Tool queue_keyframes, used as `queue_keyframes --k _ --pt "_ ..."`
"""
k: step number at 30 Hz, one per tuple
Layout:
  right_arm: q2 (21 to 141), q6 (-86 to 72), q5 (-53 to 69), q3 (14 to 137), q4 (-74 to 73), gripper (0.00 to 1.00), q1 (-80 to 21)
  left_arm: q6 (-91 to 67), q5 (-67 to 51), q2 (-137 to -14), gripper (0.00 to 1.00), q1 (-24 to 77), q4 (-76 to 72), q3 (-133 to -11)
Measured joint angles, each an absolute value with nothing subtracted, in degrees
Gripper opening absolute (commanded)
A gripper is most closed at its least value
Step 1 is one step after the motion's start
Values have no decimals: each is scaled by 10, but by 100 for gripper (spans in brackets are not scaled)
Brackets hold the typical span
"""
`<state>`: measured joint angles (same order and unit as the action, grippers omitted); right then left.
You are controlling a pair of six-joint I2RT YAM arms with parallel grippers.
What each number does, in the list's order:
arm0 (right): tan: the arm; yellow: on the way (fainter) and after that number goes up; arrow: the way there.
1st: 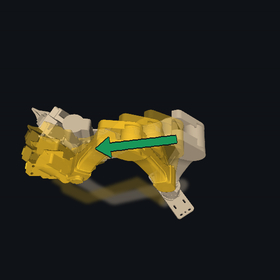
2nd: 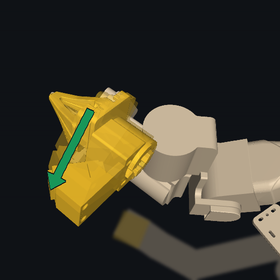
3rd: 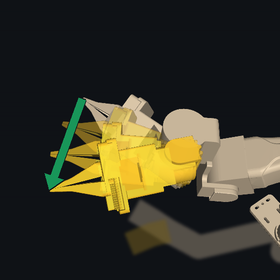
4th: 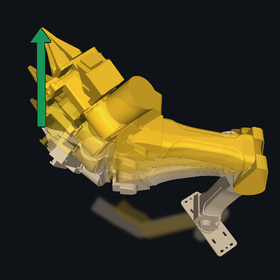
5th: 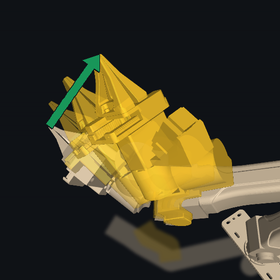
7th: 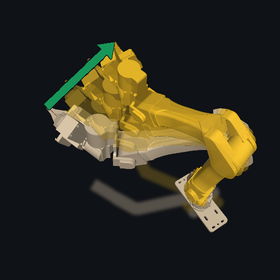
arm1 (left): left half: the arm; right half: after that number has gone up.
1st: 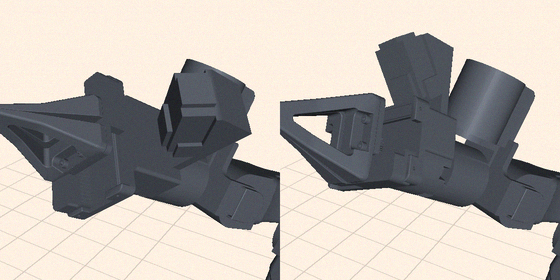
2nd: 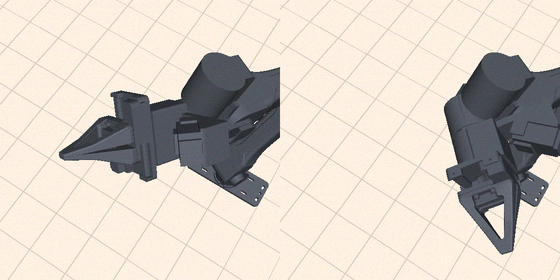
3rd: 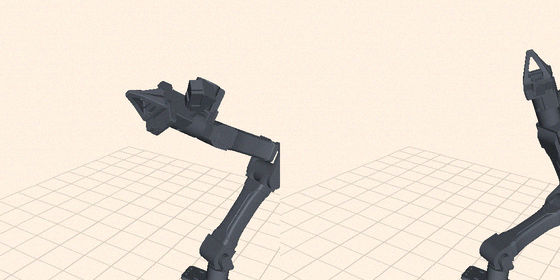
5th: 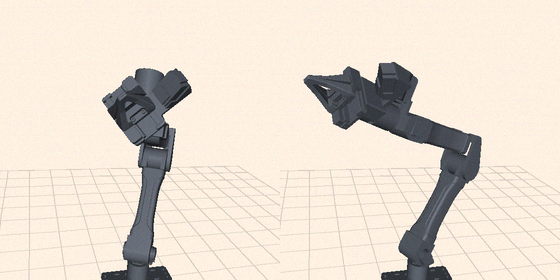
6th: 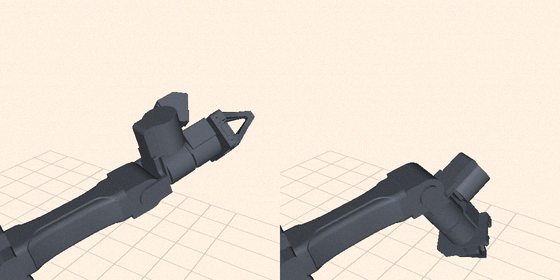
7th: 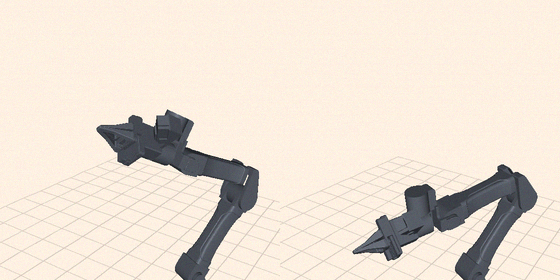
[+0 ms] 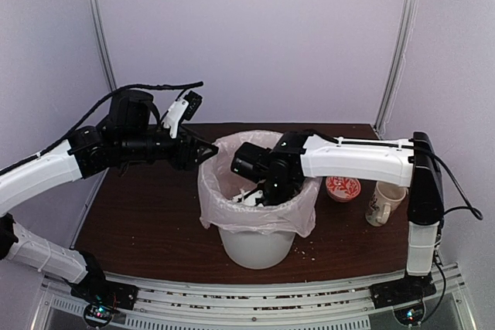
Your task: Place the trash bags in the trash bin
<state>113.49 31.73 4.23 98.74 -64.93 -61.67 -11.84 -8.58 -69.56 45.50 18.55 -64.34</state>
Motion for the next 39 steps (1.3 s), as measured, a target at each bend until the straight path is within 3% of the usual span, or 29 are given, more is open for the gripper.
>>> queue_keyframes --k 33,39 --pt "1068 316 202 1153 -594 0 -592 -106 -37 -662 55 455 181 -644" --pt "1058 313 221 1171 -590 3 -573 -96 -8 -652 68 455 181 -645"
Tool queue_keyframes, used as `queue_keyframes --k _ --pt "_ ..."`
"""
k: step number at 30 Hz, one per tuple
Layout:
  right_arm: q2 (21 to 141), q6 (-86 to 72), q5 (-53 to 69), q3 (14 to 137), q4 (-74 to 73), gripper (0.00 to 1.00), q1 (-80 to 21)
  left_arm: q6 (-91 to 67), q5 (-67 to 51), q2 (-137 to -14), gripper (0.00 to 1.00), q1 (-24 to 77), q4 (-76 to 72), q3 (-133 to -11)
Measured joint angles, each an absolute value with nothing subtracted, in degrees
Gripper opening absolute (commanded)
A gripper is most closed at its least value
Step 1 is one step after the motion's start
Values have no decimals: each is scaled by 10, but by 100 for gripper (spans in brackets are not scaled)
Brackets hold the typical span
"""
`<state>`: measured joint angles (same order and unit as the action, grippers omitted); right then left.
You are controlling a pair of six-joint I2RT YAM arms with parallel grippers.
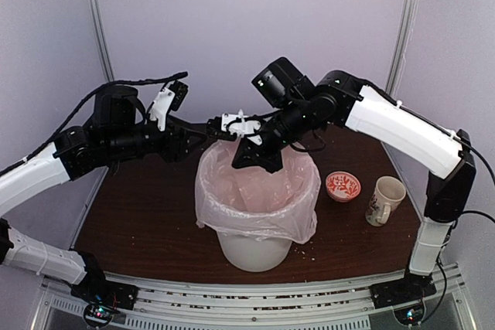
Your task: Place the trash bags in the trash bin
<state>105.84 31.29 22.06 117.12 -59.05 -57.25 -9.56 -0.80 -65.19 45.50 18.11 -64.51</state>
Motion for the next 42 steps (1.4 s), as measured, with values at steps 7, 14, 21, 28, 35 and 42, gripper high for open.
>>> queue_keyframes --k 7,14,21,28,35,42 --pt "979 263 278 1139 -521 40 -453 -35 96 -625 87 455 177 -679" --pt "770 136 292 877 -274 100 -238 46 264 -626 95 439 115 -661" --pt "664 19 213 624 -48 100 -137 65 335 -641 94 383 47 -634" --pt "614 -62 67 498 78 100 -135 22 267 -567 85 317 -20 -511" --pt "614 -92 -5 503 123 100 -135 -1 232 -570 84 306 -19 -510" --pt "594 -92 -16 503 125 100 -135 -8 222 -571 83 306 -19 -510"
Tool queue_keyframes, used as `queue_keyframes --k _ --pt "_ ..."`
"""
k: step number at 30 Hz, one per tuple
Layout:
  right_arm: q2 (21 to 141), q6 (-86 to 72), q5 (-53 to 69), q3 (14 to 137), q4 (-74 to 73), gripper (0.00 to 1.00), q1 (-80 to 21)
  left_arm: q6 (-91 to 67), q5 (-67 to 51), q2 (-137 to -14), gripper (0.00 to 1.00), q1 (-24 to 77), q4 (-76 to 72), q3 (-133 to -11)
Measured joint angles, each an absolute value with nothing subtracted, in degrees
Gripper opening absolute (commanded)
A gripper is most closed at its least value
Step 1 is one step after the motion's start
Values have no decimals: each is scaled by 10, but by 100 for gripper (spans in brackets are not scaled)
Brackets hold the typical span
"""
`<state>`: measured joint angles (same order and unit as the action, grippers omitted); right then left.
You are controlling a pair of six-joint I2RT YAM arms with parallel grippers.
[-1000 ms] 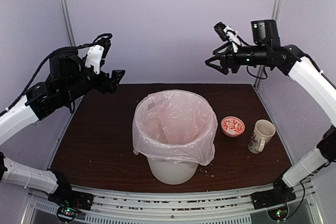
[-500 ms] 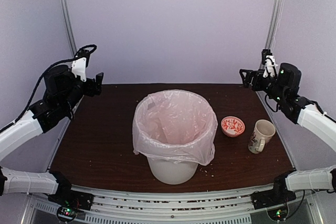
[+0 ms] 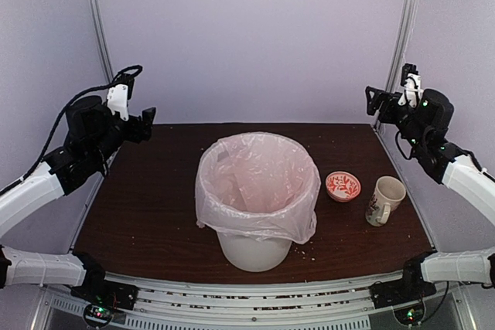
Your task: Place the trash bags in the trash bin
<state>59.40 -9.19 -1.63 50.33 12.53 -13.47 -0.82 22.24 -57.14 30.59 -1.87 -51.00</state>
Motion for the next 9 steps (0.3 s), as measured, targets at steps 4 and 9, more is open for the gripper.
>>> queue_keyframes --k 4,9 --pt "584 -92 -16 503 134 100 -135 -10 220 -571 83 306 -19 -510" --pt "584 -91 -13 503 135 100 -135 -10 219 -571 83 306 -19 -510"
